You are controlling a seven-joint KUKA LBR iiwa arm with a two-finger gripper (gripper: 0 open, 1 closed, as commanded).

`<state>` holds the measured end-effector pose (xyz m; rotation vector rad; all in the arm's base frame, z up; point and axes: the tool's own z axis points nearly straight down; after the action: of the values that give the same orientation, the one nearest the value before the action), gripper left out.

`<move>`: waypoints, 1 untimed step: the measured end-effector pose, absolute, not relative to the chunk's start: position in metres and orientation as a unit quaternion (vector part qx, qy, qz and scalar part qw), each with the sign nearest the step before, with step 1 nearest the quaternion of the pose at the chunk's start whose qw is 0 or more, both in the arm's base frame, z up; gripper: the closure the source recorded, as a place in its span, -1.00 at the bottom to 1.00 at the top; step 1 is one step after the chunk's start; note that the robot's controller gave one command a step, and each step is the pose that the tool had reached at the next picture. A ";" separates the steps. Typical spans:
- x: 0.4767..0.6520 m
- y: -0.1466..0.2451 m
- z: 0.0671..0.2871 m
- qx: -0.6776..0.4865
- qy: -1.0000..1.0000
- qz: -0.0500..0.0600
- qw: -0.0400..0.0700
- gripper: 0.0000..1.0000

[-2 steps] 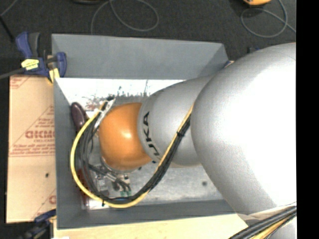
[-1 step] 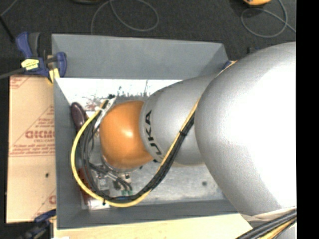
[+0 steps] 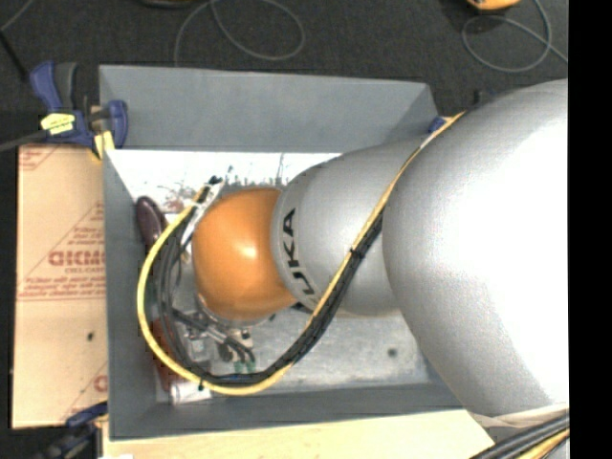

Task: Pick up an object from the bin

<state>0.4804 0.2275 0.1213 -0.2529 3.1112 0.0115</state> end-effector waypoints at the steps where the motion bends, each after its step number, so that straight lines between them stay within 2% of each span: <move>1: 0.481 0.228 0.126 -0.080 0.997 0.004 0.011 1.00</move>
Offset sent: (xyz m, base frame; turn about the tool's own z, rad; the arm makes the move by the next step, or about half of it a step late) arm -0.0001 0.0002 0.0554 0.0000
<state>0.4809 0.2276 0.1257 -0.2507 3.1098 0.0128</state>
